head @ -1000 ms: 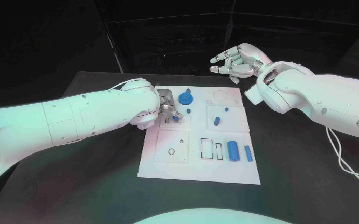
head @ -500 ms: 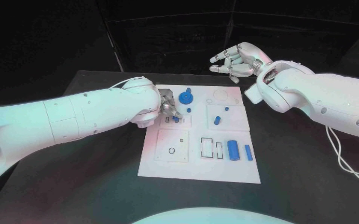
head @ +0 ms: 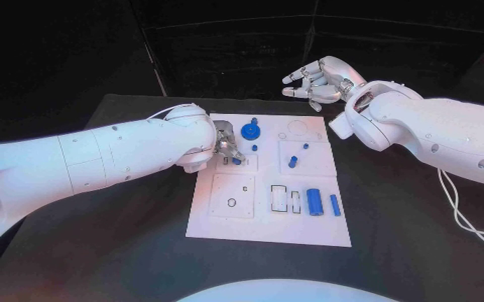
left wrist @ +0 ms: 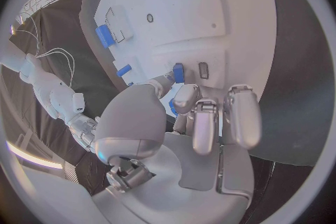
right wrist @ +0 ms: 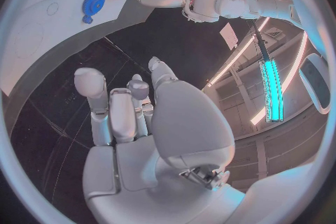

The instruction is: Assemble the parts on the task board

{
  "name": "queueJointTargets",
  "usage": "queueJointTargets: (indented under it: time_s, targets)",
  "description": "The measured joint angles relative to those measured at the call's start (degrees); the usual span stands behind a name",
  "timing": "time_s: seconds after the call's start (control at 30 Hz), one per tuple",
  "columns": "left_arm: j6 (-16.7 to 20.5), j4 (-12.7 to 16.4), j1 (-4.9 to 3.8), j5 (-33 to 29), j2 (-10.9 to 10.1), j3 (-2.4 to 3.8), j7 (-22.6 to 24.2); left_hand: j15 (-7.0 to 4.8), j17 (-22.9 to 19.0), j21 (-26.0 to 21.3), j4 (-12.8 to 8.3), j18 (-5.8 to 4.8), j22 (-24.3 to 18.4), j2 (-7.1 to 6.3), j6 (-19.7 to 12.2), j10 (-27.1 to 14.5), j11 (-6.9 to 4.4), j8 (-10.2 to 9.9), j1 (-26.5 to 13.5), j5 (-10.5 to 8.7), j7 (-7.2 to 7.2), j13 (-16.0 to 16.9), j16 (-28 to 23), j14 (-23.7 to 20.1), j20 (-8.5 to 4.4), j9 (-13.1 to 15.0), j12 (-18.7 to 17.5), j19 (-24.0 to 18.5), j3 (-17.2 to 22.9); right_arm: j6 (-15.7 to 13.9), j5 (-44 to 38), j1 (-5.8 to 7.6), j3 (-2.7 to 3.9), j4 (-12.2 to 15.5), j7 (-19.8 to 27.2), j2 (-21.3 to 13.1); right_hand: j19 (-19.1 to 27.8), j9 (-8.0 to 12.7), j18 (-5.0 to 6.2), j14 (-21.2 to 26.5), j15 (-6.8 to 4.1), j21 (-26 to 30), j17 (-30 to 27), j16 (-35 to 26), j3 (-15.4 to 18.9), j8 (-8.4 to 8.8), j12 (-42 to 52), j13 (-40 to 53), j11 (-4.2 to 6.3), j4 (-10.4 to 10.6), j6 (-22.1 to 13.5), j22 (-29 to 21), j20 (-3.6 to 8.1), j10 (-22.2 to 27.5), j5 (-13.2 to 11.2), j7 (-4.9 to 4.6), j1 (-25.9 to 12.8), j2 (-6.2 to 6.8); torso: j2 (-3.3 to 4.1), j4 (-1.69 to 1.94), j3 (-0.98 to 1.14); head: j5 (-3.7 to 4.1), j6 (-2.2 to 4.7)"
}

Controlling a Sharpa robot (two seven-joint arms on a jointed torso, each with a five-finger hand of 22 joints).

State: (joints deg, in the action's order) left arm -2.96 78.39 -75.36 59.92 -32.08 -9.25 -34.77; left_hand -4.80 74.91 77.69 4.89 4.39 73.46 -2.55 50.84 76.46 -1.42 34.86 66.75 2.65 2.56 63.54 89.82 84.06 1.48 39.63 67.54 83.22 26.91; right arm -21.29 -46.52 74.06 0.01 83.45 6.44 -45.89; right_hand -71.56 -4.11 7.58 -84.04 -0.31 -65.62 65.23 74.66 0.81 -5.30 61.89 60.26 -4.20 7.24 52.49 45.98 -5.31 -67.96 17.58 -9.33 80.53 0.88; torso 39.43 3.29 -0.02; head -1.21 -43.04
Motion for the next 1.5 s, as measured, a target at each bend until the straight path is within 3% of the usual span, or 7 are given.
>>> queueJointTargets:
  time_s: [0.57,0.83,0.9,1.1,1.23,1.5]
  targets:
    - [-0.9,0.0,-0.03,0.2,-0.1,0.04,-0.1,0.0,0.0,0.0,-0.3,0.0,0.1,0.0,0.1,0.2,-0.22,0.6,-1.0,-0.01,-0.09,0.1,0.0,0.0,0.0,0.4,0.3,0.0,1.0,0.0,-0.1,0.0,0.0,-0.1,0.0,0.1,0.0,0.0,0.0,0.0,0.0,0.0,0.0,0.0,0.0,0.0,0.0,0.0,0.0,0.0,0.0,0.0,0.0,0.0,0.0,0.0,0.0,0.0,-0.01,0.01,0.03,-0.02,-0.18]
    - [-1.4,-0.6,-0.06,0.2,0.4,0.06,-0.2,0.0,0.0,0.0,-0.1,0.0,0.3,0.61,0.5,0.5,-0.53,1.3,-2.2,-0.01,-0.1,0.2,0.0,0.0,-0.17,1.1,0.3,0.2,1.3,0.0,-0.1,0.0,0.0,-0.1,0.0,0.2,0.0,0.0,0.0,0.0,0.0,0.0,0.0,0.0,0.0,0.0,0.0,-0.1,0.0,0.0,0.0,-0.1,0.0,0.0,0.0,0.0,0.0,0.0,0.02,-0.04,0.04,-0.03,-0.24]
    - [-1.6,-0.8,-0.06,0.2,0.5,0.06,-0.2,0.0,0.0,0.0,-1.5,0.0,0.4,0.57,0.5,0.5,-0.54,1.5,-3.2,-0.03,-0.11,0.2,0.0,0.0,-0.17,1.2,0.3,0.2,2.6,0.0,-0.2,0.0,0.0,-0.1,0.0,0.2,0.0,0.0,0.0,0.0,0.0,0.2,0.0,0.0,0.2,0.0,0.0,-0.1,0.0,0.0,0.0,-0.2,0.0,0.0,0.0,0.0,0.0,0.0,0.02,-0.05,0.04,-0.03,-0.27]
    - [-2.1,-1.4,-0.08,0.3,1.0,0.08,-0.2,0.0,0.0,0.0,-3.1,0.0,0.6,0.25,1.0,0.7,-0.64,1.9,-5.0,-0.19,-0.21,0.2,0.0,0.0,-0.36,1.6,0.4,0.4,3.3,0.0,-0.2,0.0,0.0,-0.1,0.0,0.2,0.0,0.0,0.0,0.0,0.0,0.4,0.0,0.0,1.0,-0.25,0.0,-0.3,0.0,0.6,0.0,-0.4,0.0,0.0,0.0,0.0,0.0,0.0,0.02,-0.05,0.04,0.05,-0.35]
    - [-2.3,-1.8,-0.09,0.3,1.2,0.08,-0.2,-0.21,0.0,0.2,-1.9,0.0,0.7,0.09,1.8,1.1,-1.04,2.0,-6.1,-0.17,-1.04,0.3,0.0,-0.2,-0.36,1.8,0.6,0.4,1.3,0.0,-0.2,0.0,0.0,-0.1,0.1,0.2,0.0,0.0,0.0,0.0,0.0,0.4,0.0,0.0,1.2,-0.25,0.0,-0.3,0.0,0.9,0.0,-0.5,0.0,0.0,0.0,0.0,-0.3,0.32,0.02,-0.05,0.04,0.09,-0.36]
    - [-2.8,-2.5,-0.06,0.3,1.6,0.05,-0.3,-0.42,0.0,0.2,-0.6,0.01,1.0,-0.31,2.5,1.1,-1.06,2.5,-7.1,-0.16,-1.35,0.4,0.0,0.0,-0.36,2.0,0.8,0.4,-1.8,0.0,-0.2,0.0,0.0,-0.1,0.1,0.3,0.0,0.0,-0.01,0.0,0.0,0.6,0.0,-0.3,1.9,-0.25,0.0,-0.3,0.0,1.3,-0.2,-0.7,0.0,0.0,0.0,0.2,-0.4,0.22,0.02,-0.05,0.04,0.16,-0.45]
